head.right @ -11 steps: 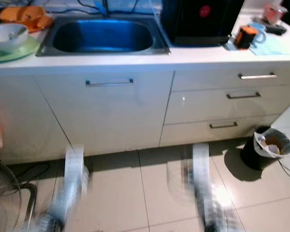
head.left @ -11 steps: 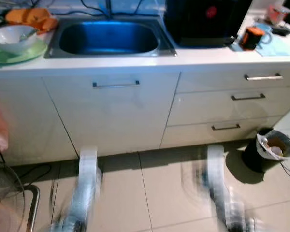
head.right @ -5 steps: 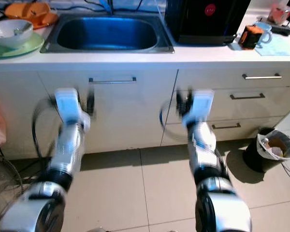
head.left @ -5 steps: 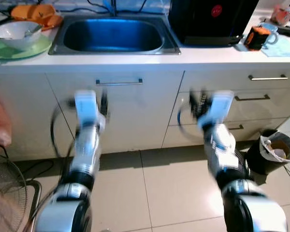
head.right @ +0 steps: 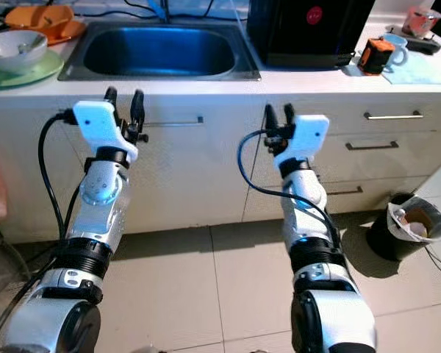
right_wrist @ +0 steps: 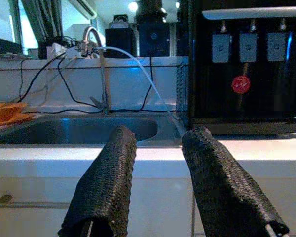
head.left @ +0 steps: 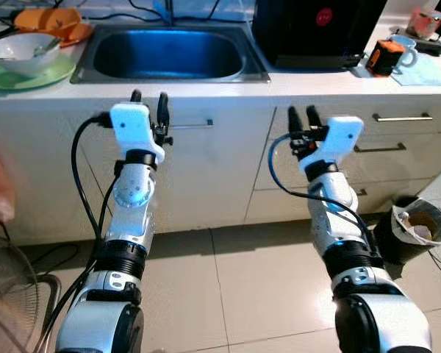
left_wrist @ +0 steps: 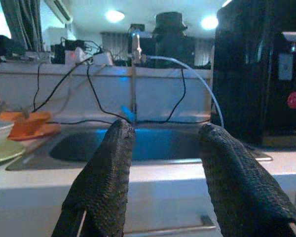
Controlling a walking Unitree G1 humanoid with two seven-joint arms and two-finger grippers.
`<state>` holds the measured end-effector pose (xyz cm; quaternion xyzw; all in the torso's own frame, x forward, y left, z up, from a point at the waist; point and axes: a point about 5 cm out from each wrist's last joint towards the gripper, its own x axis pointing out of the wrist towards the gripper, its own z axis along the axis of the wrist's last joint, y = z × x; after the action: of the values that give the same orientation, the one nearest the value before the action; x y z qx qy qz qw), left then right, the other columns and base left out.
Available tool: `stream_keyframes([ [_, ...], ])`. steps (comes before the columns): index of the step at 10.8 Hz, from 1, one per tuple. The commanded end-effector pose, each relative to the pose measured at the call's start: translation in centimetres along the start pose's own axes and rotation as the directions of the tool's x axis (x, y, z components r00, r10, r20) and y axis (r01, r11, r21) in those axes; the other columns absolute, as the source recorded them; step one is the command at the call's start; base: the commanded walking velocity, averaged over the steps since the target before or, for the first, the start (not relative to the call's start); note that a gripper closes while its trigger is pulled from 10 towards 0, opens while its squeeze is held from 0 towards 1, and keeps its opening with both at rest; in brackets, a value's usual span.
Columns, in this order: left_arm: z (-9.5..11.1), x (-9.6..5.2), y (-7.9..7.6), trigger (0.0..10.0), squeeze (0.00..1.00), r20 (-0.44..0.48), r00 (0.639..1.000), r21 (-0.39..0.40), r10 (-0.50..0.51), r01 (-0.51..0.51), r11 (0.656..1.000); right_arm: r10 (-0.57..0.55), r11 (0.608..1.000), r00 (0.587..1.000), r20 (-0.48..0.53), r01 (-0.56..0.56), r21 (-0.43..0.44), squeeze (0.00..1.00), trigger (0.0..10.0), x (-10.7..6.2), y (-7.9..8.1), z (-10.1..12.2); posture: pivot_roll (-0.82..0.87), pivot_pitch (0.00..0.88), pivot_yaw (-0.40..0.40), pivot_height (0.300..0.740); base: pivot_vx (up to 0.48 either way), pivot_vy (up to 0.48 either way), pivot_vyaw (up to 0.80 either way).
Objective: Kitchen organization
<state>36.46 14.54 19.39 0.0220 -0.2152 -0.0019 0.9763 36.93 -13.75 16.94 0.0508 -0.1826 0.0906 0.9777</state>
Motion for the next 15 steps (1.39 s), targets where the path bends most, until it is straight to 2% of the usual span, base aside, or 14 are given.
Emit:
stream_keyframes([
  [1, 0.25, -0.03, -0.11, 10.0, 0.00, -0.004, 1.000, 0.021, -0.005, 0.005, 1.000, 0.030, 1.000, 1.000, 0.009, -0.030, -0.006, 0.00, 10.0, 0.44, 0.50, 0.47, 0.04, 0.024, -0.043, 0.740, 0.270, 0.000, 0.42],
  [4, 0.52, -0.02, -0.41, 10.0, 0.00, -0.008, 1.000, 0.029, -0.014, 0.014, 0.999, 0.039, 0.999, 0.999, -0.004, -0.039, -0.005, 0.00, 10.0, 0.26, 0.69, 0.28, 0.03, 0.023, -0.040, 0.740, 0.273, 0.000, 0.63],
  [9, 0.54, -0.12, -0.45, 10.0, 0.00, -0.025, 1.000, 0.029, -0.013, 0.014, 0.999, 0.053, 0.999, 0.999, -0.013, -0.053, -0.003, 0.00, 10.0, 0.12, 0.88, 0.15, 0.04, 0.026, -0.038, 0.740, 0.284, 0.000, 0.00],
  [12, 0.52, -0.15, -0.56, 10.0, 0.00, -0.033, 0.999, 0.026, -0.019, 0.020, 0.999, 0.063, 0.998, 0.998, -0.016, -0.063, -0.008, 0.00, 10.0, 0.06, 1.01, 0.09, 0.03, 0.023, -0.039, 0.740, 0.292, 0.000, 0.74],
  [15, 0.50, -0.11, -0.53, 10.0, 0.00, -0.037, 0.999, 0.026, -0.020, 0.021, 0.999, 0.063, 0.998, 0.998, -0.019, -0.063, 0.012, 0.00, 10.0, 0.06, 1.07, 0.04, 0.04, 0.024, -0.040, 0.740, 0.292, 0.000, 0.00],
])
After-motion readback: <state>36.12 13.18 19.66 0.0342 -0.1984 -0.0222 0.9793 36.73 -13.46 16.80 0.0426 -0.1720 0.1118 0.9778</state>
